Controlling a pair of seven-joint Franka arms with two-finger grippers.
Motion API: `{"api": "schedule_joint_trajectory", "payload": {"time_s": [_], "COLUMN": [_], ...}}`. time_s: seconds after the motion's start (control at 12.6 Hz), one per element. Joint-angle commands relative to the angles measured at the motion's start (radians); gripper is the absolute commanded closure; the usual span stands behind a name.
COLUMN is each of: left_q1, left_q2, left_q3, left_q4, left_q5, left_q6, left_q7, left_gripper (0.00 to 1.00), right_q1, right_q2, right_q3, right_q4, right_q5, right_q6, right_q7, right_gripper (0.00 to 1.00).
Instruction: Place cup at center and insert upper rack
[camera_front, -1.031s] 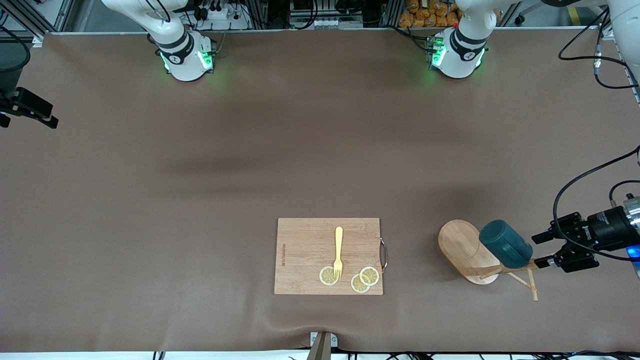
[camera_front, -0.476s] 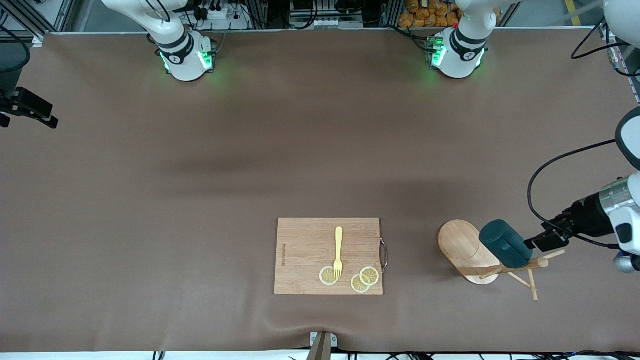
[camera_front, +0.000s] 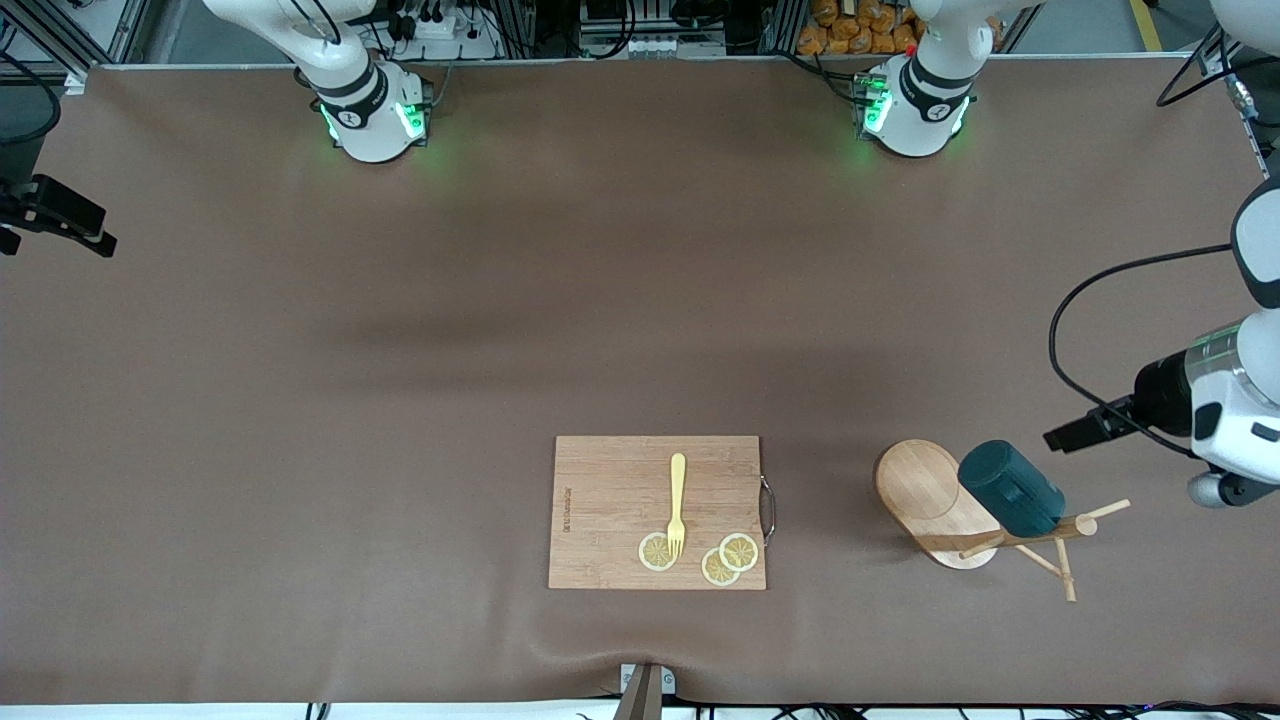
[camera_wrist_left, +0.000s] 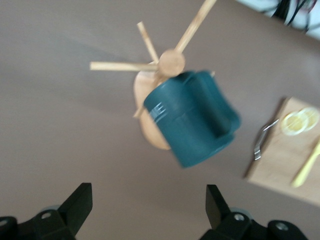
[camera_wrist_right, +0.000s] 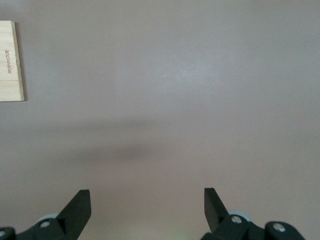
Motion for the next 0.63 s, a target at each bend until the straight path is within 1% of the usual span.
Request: {"api": "schedule_joint_trajectory", "payload": {"time_s": [0.0, 0.32, 0.56], "left_q1": [-0.004, -0.001, 0.001], "left_q2": [-0.074, -0.163, -0.225], "left_q3": [-0.037, -0.062, -0.064], "left_q4": [-0.046, -0.069, -0.066], "left_q5": [0.069, 0.069, 0.058], "left_q6": [-0.072, -0.122, -0.184], "left_q7": [0.046, 0.062, 0.150], "left_gripper": [0.00, 0.00, 0.00], "right_q1": [0.006, 0.000, 0.003], "right_q2": [0.007, 0.007, 0.007], "right_q3": [-0.003, -0.003, -0.003], "right_q4": [0.022, 0.021, 0.021], "right_q5": [-0.011, -0.013, -0.013], "right_q6": [-0.014, -0.014, -0.014], "right_q7": [0.008, 0.007, 0.007], "right_gripper": [0.00, 0.00, 0.00]}}
